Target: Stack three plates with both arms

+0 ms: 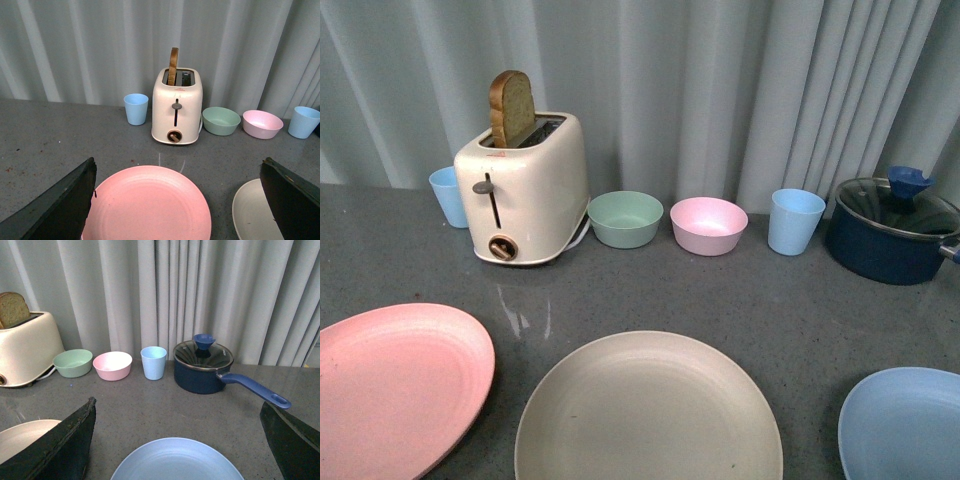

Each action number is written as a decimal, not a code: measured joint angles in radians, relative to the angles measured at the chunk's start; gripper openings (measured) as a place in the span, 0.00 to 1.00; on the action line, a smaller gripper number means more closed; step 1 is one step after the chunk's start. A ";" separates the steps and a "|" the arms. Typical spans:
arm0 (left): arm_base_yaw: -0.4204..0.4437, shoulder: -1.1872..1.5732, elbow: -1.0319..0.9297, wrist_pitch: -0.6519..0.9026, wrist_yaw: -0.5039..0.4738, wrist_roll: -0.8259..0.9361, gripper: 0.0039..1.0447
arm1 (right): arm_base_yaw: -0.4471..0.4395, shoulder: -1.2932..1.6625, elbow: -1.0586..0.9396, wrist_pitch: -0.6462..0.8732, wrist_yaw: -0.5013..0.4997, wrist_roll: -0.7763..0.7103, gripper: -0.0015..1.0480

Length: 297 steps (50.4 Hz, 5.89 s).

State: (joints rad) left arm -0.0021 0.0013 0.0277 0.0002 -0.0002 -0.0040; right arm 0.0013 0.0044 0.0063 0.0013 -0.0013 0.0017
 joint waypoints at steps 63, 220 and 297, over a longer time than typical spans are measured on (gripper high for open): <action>0.331 1.312 0.395 0.384 0.584 -0.325 0.94 | -0.001 0.000 0.000 0.000 0.001 0.000 0.93; 0.343 2.049 0.948 -0.060 0.111 0.270 0.26 | -0.001 0.000 0.000 -0.001 0.000 0.000 0.93; -0.104 1.759 1.011 -0.241 0.304 0.016 0.03 | -0.001 0.000 0.000 -0.001 0.000 0.000 0.93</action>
State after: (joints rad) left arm -0.1062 1.7603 1.0389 -0.2405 0.3035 0.0120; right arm 0.0006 0.0044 0.0063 0.0006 -0.0013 0.0013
